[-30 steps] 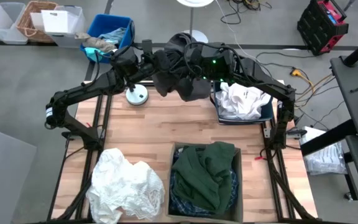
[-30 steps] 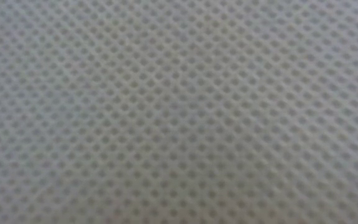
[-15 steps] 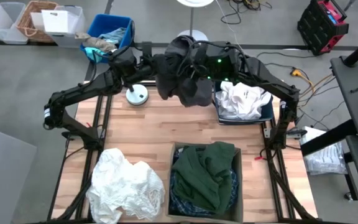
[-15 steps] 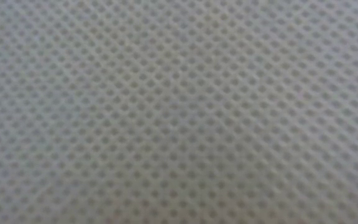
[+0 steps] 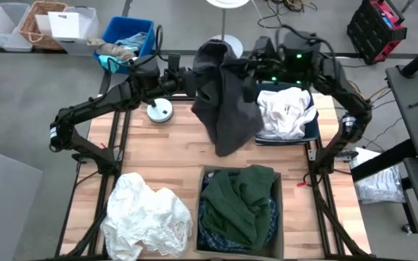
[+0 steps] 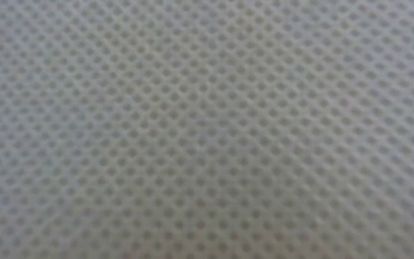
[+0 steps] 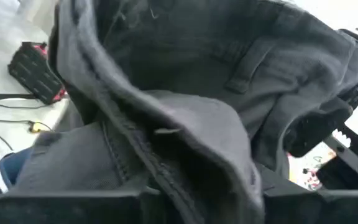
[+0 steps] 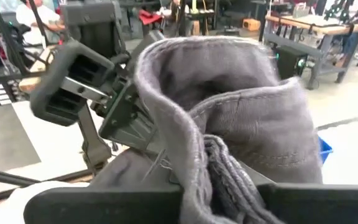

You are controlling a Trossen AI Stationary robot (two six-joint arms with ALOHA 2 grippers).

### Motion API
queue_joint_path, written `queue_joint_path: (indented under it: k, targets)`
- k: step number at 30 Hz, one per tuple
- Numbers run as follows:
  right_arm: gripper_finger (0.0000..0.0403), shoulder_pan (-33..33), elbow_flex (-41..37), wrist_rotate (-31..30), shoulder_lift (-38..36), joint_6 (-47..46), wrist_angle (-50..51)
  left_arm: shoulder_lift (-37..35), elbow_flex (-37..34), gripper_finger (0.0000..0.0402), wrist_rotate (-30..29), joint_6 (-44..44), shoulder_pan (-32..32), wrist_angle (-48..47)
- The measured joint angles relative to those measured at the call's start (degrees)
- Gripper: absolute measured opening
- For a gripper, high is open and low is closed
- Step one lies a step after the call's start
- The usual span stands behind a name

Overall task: Sort clothes
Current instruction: Put the gray shorts into the brown laundry organizer

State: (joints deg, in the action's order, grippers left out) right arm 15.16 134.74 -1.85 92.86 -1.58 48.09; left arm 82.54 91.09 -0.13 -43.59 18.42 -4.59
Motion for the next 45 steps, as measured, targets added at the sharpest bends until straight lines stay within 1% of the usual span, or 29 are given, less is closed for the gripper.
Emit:
queue_joint_path:
  k: [4,7,9,11,13,17,19,21,26,30,32,35,38,41,43,45]
  targets:
    - [0.0009,-0.04,0.03,0.4,-1.7,-0.48,0.09,0.0,0.0,0.0095,0.77,0.02,0.02,0.63]
    - [0.0009,-0.22,0.09,0.67,-2.44,0.67,0.87,0.02,-0.02,0.0098,1.12,-1.97,-0.01,2.52]
    - [0.001,-0.61,0.11,2.77,-2.53,3.05,1.18,0.02,-0.02,0.0096,1.08,-2.65,-0.29,4.85]
    - [0.0015,-0.96,0.11,5.54,-2.42,5.35,1.57,0.07,-0.02,0.0089,1.06,-4.15,-0.42,7.27]
    - [0.0022,-1.41,0.11,5.86,-2.29,7.1,1.71,0.15,-0.04,0.0078,1.03,-5.07,-0.53,10.63]
    - [0.0046,-1.92,0.11,2.36,-1.96,8.56,1.81,0.15,-0.04,0.004,0.63,-6.66,-0.68,17.58]
    - [0.0067,-2.28,0.11,1.75,-1.64,9.39,1.93,0.15,-0.04,0.0017,-0.68,-7.85,-0.78,20.98]
    - [0.0096,-2.79,0.09,1.64,-1.33,10.12,1.54,0.15,-0.04,0.0007,-2.39,-8.51,-0.87,23.37]
    - [0.0187,-4.57,0.09,1.15,0.36,13.19,-1.12,0.13,-0.04,0.0012,-8.0,-9.64,-0.9,23.77]
    - [0.0255,-6.92,0.08,-4.9,2.26,18.47,-2.5,0.13,-0.04,0.0008,-11.74,-9.95,-1.01,23.68]
    - [0.0281,-7.46,-0.02,-6.13,3.28,19.52,-4.19,0.13,-0.04,0.0008,-12.69,-9.94,-1.01,23.77]
    - [0.0309,-7.58,-0.02,-7.46,4.7,19.44,-7.35,0.13,-0.04,0.0007,-12.91,-9.93,-1.01,23.98]
    - [0.0323,-7.29,-0.02,-9.09,6.01,18.65,-9.05,0.13,-0.04,0.0007,-13.14,-9.93,-1.14,24.0]
    - [0.0324,-7.28,-0.02,-13.77,7.57,16.4,-10.45,0.13,-0.04,0.0007,-13.3,-9.88,-1.37,23.85]
    - [0.0312,-7.26,-0.02,-16.45,8.25,16.43,-10.56,0.13,-0.04,0.0007,-13.23,-9.86,-1.48,23.72]
    - [0.0288,-7.02,-0.02,-17.69,8.65,16.98,-10.86,0.13,-0.04,0.0007,-12.37,-9.88,-1.56,23.7]
